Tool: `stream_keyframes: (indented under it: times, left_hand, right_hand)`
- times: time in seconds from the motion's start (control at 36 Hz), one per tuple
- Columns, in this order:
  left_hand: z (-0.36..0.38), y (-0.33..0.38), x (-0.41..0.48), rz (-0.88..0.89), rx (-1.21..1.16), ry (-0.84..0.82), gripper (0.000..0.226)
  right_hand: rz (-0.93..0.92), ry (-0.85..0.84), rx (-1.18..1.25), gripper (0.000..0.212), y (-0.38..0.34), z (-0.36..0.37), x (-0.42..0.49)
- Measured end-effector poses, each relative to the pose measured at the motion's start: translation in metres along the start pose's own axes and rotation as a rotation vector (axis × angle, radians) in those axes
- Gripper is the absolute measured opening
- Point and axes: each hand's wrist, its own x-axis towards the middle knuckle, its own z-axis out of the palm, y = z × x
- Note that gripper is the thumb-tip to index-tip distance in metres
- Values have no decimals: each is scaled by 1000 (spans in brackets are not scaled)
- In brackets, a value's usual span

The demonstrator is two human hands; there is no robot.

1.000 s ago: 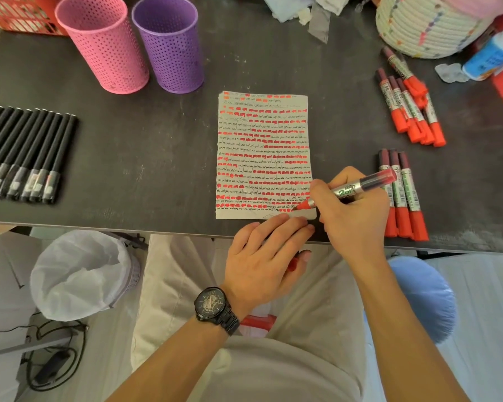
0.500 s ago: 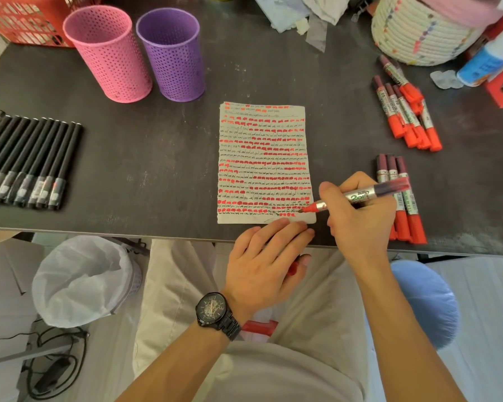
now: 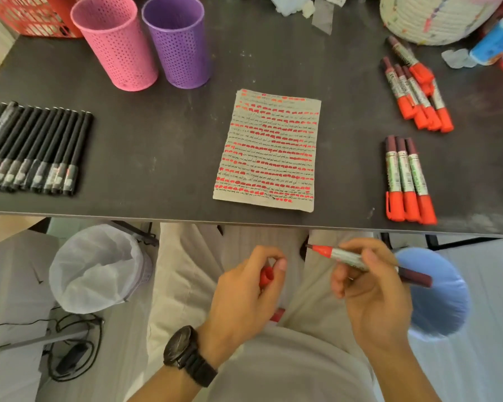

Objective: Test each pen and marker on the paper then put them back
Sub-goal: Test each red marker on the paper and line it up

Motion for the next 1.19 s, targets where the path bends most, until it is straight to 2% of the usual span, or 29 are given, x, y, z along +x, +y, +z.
stream_keyframes:
  times: [0.06,0.11,0.19,0.25,0.31,0.44,0.58,0.75,0.83,1.11,1.19]
  left_hand:
    - [4,-9,-5,-281,-191,-114,13]
    - [4,-16,-8,-443,-308,-222,22]
    - [2,-19,-13,-604,-546,-349,14]
    - [2,-20,-14,-687,-724,-372,9]
    - [2,-20,-14,-727,-763,-358,15]
    - [-1,-19,-15,-634,-638,-232,23]
    - [-6,-18,-15,-673,-730,-174,41]
    - [-10,-20,-17,-693,-796,-164,28]
    - [-13,-20,-18,-664,-739,-149,29]
    - [-20,-18,-15,-594,-701,-126,26]
    - [-21,-17,-14,-577,-704,-158,25]
  right_hand:
    - [136,58,4,20,12,-3,-9]
    - [217,132,-49,30,22,-7,-16]
    - [281,192,-104,41,31,-10,-22]
    - [318,216,-125,41,33,-11,-23]
    - [346,237,-126,38,33,-10,-22]
    - [387,237,-201,33,35,-6,-16]
    - [370,198,-188,31,37,-6,-14]
    - [322,121,-54,16,40,-5,-15]
    - [308,89,-12,13,43,-6,-16]
    - [215,-17,-88,3,48,-11,-21]
    - [205,-34,-93,10,48,-12,-21]
